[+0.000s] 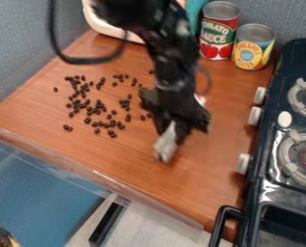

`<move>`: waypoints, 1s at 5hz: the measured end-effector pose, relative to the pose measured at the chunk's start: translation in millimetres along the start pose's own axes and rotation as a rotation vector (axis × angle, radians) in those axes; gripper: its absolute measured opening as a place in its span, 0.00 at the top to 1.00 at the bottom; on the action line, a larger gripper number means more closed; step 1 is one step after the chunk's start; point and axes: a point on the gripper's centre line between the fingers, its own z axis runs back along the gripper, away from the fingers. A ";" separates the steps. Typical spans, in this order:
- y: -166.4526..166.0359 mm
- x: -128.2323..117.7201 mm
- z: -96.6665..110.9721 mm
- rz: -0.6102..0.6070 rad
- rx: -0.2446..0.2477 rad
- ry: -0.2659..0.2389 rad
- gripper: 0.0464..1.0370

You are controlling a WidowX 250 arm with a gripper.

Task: Sweep into pile

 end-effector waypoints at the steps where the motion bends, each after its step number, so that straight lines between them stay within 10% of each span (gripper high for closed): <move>1: 21.5 -3.0 32.1 -0.018 -0.045 -0.057 0.68; 2: 56.5 -18.9 68.5 -0.023 -0.077 -0.125 0.68; 5: 175.8 -68.3 74.9 0.019 -0.027 -0.073 0.68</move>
